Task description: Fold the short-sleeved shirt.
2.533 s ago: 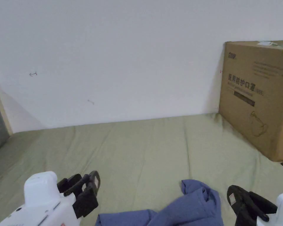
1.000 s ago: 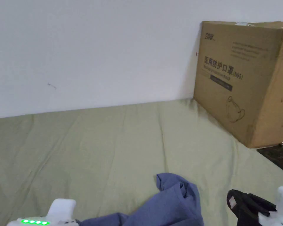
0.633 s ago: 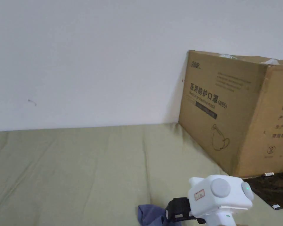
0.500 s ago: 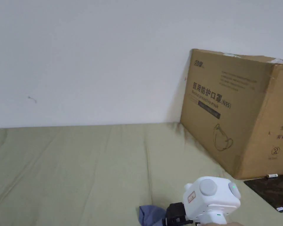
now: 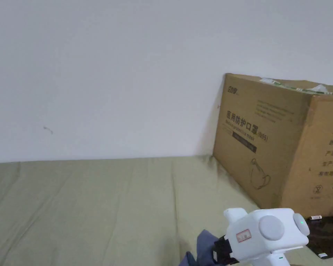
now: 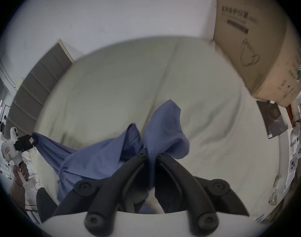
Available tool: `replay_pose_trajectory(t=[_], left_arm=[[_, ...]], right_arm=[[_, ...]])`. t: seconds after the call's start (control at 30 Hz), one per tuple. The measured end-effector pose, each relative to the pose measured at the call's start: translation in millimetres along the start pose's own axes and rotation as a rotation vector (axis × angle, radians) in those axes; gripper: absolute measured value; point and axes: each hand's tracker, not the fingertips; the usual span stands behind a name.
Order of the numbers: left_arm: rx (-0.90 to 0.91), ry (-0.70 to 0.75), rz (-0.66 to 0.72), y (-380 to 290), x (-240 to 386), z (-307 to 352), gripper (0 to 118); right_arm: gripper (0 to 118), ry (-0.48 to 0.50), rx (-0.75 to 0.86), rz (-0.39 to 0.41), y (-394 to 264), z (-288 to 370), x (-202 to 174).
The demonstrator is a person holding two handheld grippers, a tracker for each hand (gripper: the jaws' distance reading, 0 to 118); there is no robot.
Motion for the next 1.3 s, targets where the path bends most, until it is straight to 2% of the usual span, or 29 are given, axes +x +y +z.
replay_pose_trajectory(t=[0.1, 0.3, 0.4, 0.53, 0.57, 0.9, 1.17, 1.3], left_arm=[[0.119, 0.032, -0.128, 38.4, 24.5, 51.2, 3], [0.258, 0.013, -0.195, 107.9, 66.2, 136.5, 3], [0.310, 0.002, -0.267, 132.7, 89.7, 171.0, 3], [0.378, -0.001, -0.335, 149.5, 129.0, 207.2, 3], [0.397, -0.004, -0.343, 152.3, 138.0, 214.4, 3], [0.478, -0.023, -0.291, 194.8, 180.2, 237.4, 3], [0.447, 0.017, -0.289, 255.9, 186.9, 173.1, 3], [0.451, 0.026, -0.299, 289.7, 186.9, 130.3, 3]], right_arm=[[3, 0.017, 0.092, 0.003, 6.4, 63.9, 8.0], [3, -0.001, 0.267, -0.032, 19.4, 184.1, 15.2], [3, -0.007, 0.342, -0.016, 30.5, 236.7, 10.3], [3, -0.006, 0.450, -0.005, 40.7, 295.4, -17.9], [3, 0.000, 0.477, -0.014, 49.3, 301.3, -9.5], [3, -0.033, 0.584, -0.020, 104.0, 342.0, -37.3], [3, -0.089, 0.646, -0.086, 196.5, 319.2, -25.5], [3, -0.128, 0.686, -0.088, 241.0, 308.7, -17.8]])
